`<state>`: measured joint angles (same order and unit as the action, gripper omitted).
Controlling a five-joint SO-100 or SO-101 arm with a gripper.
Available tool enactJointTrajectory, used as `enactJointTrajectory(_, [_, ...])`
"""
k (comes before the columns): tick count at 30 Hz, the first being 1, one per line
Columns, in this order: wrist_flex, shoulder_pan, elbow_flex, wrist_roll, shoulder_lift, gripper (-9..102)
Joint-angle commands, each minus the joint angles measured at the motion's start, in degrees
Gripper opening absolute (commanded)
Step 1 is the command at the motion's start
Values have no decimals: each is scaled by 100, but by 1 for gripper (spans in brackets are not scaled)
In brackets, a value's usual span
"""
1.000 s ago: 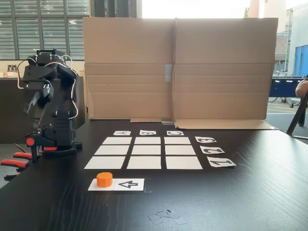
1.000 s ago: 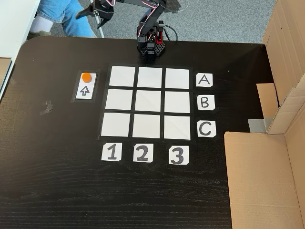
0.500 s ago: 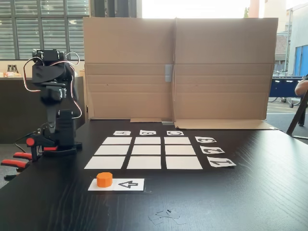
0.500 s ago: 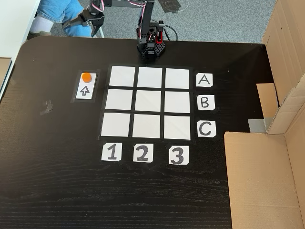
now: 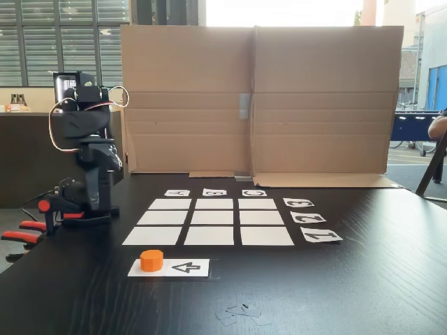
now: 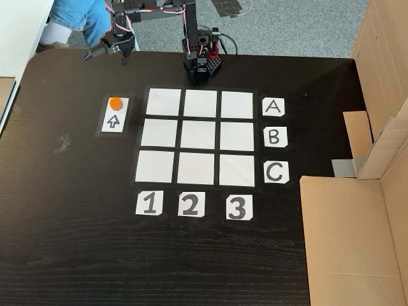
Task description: Pick up the round, orange token and place it in the grid on square B2.
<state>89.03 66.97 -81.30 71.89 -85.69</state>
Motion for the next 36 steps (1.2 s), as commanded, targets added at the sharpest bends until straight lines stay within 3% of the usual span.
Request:
enactJointTrajectory(1, [35,-141,105,325,53,73])
enactJointTrajectory(16, [-53,-1055,149,1090,914,73])
enactJointTrajectory(36, [-334,-1424,1151,1107,2276,73])
